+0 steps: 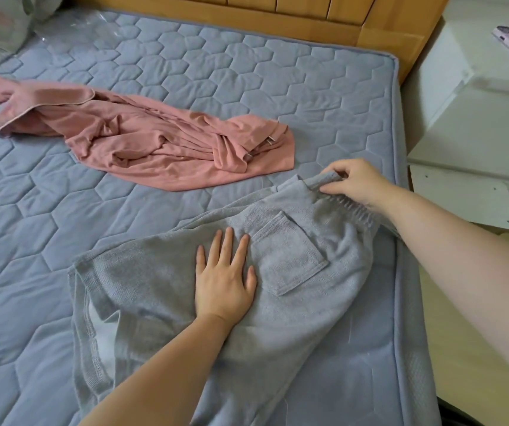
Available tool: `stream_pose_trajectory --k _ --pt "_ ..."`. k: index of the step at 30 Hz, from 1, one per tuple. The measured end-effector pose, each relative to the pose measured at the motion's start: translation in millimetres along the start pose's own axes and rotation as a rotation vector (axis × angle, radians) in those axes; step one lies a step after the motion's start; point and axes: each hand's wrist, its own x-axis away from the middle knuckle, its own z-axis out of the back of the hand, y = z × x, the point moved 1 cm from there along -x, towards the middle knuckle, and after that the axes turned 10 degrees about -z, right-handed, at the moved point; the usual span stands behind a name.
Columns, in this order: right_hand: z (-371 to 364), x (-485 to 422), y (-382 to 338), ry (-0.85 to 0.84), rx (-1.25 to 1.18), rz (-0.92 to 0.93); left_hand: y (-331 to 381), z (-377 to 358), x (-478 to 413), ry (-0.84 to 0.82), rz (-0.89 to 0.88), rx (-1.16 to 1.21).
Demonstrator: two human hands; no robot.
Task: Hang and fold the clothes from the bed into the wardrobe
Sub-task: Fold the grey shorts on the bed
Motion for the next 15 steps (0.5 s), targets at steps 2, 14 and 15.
stream_pose_trajectory --k 2,14,15 --pt "-2.2 -1.7 -7.9 -0.134 -0.219 -0.007 0.3 1.1 -0.3 0.007 0.001 0.010" --pt "-53.3 -55.3 0.0 -0.007 0.369 -0.243 -0.6 2.3 -1.1 0.046 -0.004 0.010" --pt "-54.8 -55.6 5.5 -0.027 0.323 -0.285 -0.5 2.0 -1.0 0.047 -0.005 0.007"
